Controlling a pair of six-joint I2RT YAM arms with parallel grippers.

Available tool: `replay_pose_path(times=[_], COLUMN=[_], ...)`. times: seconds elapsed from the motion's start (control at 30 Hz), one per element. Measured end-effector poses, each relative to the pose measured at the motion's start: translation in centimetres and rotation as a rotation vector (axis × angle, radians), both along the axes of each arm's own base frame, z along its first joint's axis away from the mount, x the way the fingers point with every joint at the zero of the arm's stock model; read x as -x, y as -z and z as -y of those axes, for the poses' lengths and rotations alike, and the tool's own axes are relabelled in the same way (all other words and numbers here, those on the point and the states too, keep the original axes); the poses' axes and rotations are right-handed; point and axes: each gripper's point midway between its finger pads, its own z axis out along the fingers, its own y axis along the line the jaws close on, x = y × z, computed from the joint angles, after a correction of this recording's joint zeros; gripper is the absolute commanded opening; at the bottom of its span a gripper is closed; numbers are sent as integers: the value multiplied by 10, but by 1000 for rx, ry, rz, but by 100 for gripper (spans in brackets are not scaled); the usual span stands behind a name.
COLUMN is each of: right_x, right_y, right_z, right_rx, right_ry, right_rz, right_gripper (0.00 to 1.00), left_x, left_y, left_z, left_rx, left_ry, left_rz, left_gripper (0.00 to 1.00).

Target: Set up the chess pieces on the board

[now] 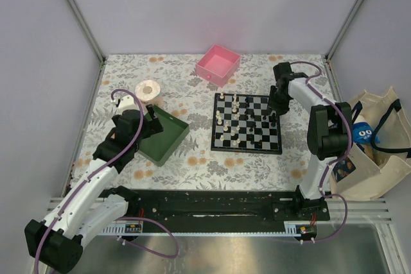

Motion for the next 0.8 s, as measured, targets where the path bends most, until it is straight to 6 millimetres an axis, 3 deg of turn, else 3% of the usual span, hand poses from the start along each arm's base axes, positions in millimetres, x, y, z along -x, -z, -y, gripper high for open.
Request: replay_pose_path(times=[0.07,0.27,0.37,0.53,0.7,0.8], right_x=[-2,-7,-9,7,17,31], right_y=[-2,-16,-33,-62,-86,-81], right_z=[-2,-4,-7,-15,-30,-40], right_rx=[-9,-23,-40,-59,-75,-81], right_ry=[-3,-16,-22,-46,-92,-127], right_rz=[8,55,108,192,253,242], right_gripper=[51,51,51,53,54,53], left_x=[0,4,7,8,18,21], left_y=[0,-1,-16,-55,-50,-50], left_z=[0,3,7,9,2,-3], left_rx=[1,6,11,4,-33,-52], left_ry=[2,19,56,94,105,99], left_rz=[-1,-17,-21,33,16,12], left_gripper=[99,99,99,99,99,99])
